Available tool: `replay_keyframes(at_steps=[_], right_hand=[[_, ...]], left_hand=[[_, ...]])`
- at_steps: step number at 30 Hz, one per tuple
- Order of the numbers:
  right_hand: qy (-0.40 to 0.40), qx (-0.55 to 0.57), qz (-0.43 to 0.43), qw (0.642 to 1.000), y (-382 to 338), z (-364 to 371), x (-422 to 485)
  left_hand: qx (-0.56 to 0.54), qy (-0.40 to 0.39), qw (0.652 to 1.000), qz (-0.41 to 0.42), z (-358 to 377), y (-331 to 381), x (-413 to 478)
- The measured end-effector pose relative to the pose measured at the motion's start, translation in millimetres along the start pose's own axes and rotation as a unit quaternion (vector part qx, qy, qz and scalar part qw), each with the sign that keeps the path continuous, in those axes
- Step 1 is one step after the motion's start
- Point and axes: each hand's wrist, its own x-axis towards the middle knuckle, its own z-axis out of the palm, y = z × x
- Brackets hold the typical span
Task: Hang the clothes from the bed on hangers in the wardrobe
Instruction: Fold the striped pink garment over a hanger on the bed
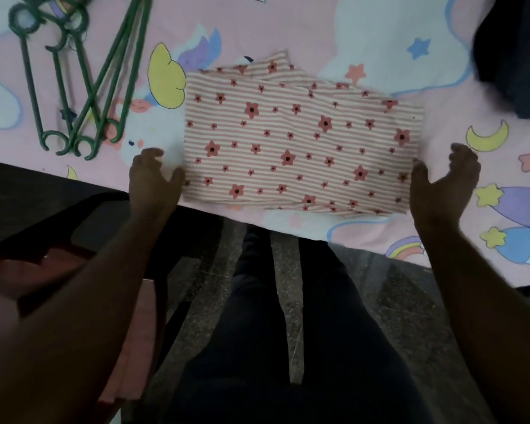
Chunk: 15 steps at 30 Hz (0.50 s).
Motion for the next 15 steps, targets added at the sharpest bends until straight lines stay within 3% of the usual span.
replay_keyframes(at_steps=[2,6,8,10,15], right_hand=[[-0.004,0.0,-0.13,0.992,-20.5,21.7,-0.6],[-0.143,-0.088,-0.334,0.927,-82.9,94.7,-11.2],[-0.192,-0.15,-0.369,0.897,-112.4,127.9,-14.5],[-0.19,-0.191,-0.396,0.878,-127.5,151.9,-10.0],[-0.109,-0.274,-0.453,0.841,-70.9,144.1,28.7]], left_hand=[[0.026,0.009,0.994,0.104,7.2,22.8,4.5],[0.098,-0.045,0.969,0.222,45.3,79.9,17.8],[0.125,-0.058,0.956,0.26,68.0,101.3,24.0],[0.15,-0.068,0.946,0.279,88.4,110.4,32.6],[0.202,-0.059,0.906,0.367,87.5,51.6,47.9]])
